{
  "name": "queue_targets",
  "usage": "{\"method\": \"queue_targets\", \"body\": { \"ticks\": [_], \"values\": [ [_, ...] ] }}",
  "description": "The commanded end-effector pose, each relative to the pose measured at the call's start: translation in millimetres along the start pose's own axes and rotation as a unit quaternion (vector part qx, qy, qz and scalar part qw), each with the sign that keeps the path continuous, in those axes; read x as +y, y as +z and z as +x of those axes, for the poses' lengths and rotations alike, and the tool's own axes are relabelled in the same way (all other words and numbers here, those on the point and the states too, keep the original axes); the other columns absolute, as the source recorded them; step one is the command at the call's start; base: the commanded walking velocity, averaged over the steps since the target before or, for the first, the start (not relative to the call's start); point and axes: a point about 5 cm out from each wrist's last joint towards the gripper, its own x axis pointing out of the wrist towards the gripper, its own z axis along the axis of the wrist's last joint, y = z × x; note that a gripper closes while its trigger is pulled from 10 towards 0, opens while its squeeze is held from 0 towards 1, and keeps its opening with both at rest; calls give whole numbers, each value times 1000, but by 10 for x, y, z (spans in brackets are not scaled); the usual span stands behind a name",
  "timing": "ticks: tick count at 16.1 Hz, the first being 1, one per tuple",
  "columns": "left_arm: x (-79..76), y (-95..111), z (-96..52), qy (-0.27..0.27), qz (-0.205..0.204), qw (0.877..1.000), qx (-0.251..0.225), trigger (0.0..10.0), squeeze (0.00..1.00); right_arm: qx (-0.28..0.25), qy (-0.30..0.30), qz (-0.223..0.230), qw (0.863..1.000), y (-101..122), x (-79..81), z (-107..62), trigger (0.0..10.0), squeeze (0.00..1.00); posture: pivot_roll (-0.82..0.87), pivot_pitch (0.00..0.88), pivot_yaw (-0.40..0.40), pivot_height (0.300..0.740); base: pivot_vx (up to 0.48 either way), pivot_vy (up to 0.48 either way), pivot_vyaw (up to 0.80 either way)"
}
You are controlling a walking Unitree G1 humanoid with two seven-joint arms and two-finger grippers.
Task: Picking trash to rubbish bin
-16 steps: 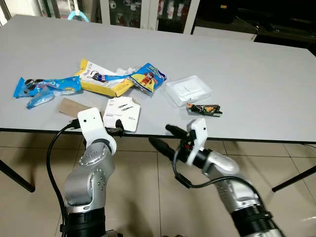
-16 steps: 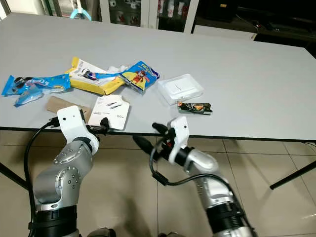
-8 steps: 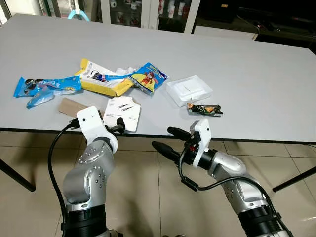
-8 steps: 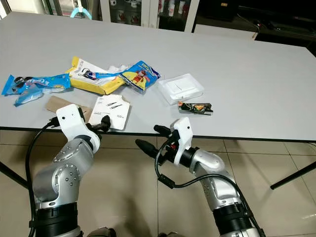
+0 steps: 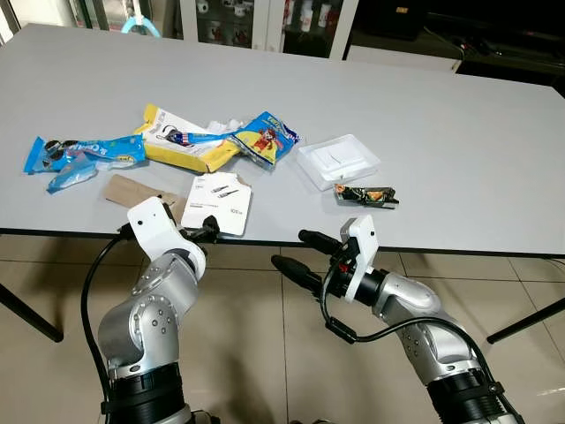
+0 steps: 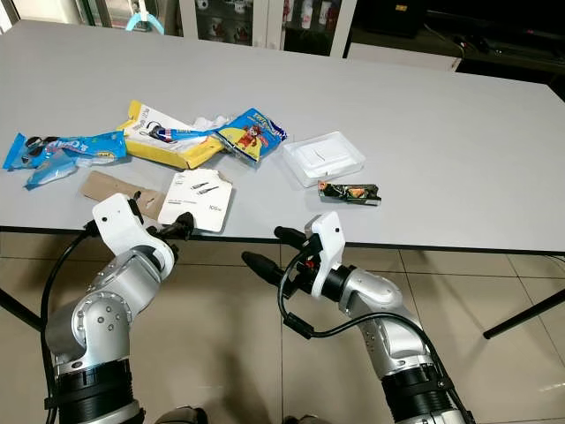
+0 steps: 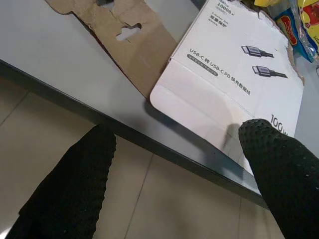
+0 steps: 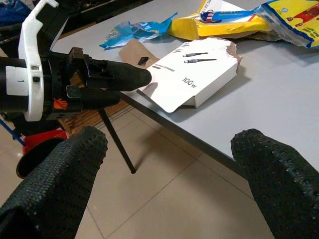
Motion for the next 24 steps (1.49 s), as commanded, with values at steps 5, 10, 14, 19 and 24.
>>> {"method": "queue_targets", "body": {
  "ticks": [5,10,14,19,24],
  "values": [
    [-251,-374,-12,-34,-71,994,78,10000,0,-2,6,-3,1000,39,8,-28,10000,0,-27,96,-116,740,0,0,0],
    [-267,-307,83,-63,-52,995,56,10000,0,-6,7,1,1000,39,30,-15,10000,0,-34,91,-114,740,0,0,0],
    [-360,-153,74,-90,-32,995,8,10000,0,-8,6,2,1000,39,30,-19,10000,0,-35,93,-115,740,0,0,0],
    [-522,60,1,-140,-14,988,-59,10000,0,-10,5,4,1000,40,32,-11,10000,0,-34,90,-115,740,0,0,0],
    [-637,170,-55,-173,-17,980,-93,10000,0,-10,7,7,1000,29,45,-4,10000,0,-33,90,-114,740,0,0,0]
  ]
}}
